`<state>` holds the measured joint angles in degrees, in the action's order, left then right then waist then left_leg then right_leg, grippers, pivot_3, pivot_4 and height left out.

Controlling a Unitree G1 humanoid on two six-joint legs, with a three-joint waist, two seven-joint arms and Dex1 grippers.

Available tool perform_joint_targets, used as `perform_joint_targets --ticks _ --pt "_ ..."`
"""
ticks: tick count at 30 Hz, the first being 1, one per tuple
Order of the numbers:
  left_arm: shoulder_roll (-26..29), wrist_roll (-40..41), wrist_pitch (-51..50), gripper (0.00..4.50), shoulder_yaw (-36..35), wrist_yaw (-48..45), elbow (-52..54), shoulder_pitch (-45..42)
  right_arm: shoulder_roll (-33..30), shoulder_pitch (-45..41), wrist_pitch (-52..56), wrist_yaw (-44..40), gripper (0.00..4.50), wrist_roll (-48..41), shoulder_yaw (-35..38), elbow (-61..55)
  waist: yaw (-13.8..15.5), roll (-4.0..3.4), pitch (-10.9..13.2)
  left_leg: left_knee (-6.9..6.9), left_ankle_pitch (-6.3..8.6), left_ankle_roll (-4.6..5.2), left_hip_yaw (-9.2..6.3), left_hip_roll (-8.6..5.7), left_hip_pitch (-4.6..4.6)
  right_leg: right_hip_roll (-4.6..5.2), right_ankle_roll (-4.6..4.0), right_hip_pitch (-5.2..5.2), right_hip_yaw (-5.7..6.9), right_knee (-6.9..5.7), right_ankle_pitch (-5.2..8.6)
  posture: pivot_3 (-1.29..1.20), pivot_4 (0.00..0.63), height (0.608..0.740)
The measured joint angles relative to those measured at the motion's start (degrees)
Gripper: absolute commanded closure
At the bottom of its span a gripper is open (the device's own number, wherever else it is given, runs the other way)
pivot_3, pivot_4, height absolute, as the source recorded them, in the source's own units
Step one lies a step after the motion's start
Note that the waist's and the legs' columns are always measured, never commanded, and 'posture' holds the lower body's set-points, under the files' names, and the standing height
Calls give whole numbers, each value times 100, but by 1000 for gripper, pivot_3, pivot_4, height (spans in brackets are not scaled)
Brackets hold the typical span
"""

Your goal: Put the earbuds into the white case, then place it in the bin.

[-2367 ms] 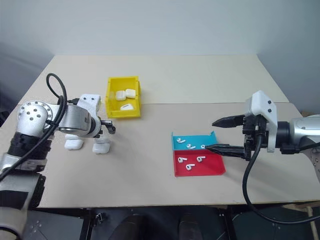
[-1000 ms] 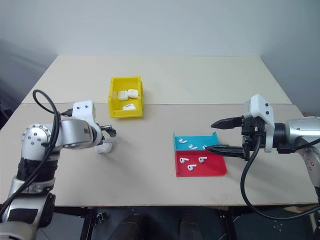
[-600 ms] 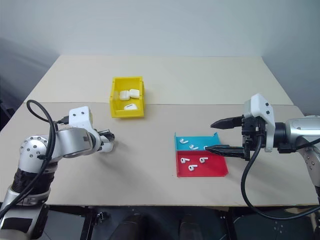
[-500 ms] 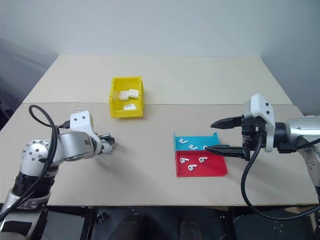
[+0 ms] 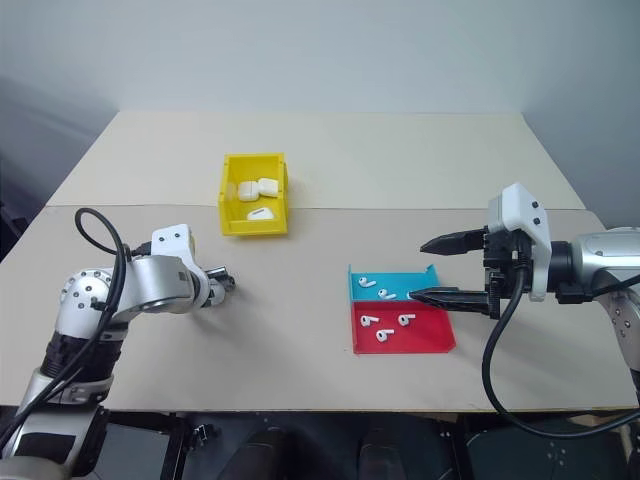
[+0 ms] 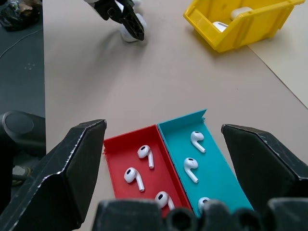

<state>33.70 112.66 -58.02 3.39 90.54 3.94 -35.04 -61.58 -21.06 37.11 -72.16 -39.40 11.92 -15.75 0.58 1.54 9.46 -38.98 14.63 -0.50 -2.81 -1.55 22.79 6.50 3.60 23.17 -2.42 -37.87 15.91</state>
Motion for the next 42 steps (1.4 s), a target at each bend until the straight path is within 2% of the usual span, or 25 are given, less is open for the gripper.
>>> perform_joint_targets --ticks 11,21,24,28,38,42 --pt "-158 -3 -660 0 -250 4 -1008 -473 0 87 13 55 26 -11 25 -75 9 0 0 0 0 0 -2 -1 1 0 0 0 2 -2 0 0 150 740" --pt "-268 -16 -847 0 -274 20 -1151 -566 0 293 17 140 26 -25 118 -188 10 1 0 -1 -2 -3 -2 -3 1 3 0 1 1 -8 0 0 150 740" --pt "-279 -11 -843 511 -273 20 -1178 -597 0 295 22 156 0 -27 123 -196 10 1 0 -1 -2 -3 -3 -3 1 2 0 1 1 -8 0 0 150 740" --pt "-283 -10 -819 1666 -270 20 -1163 -594 1 330 22 205 0 -29 141 -224 9 1 0 -1 -2 -4 -3 -2 2 2 0 1 1 -8 0 0 150 740" --pt "-190 -7 -737 1693 -250 20 -497 -555 101 329 21 287 0 -21 207 -206 -2 1 0 -1 -3 -5 -2 0 3 1 0 3 0 -8 0 0 150 740" --pt "-124 -9 -920 1693 -356 -170 -126 -1059 292 279 -9 382 0 -14 200 -151 16 4 1 -3 -3 -5 -2 -3 6 2 0 3 2 -4 0 0 150 740"
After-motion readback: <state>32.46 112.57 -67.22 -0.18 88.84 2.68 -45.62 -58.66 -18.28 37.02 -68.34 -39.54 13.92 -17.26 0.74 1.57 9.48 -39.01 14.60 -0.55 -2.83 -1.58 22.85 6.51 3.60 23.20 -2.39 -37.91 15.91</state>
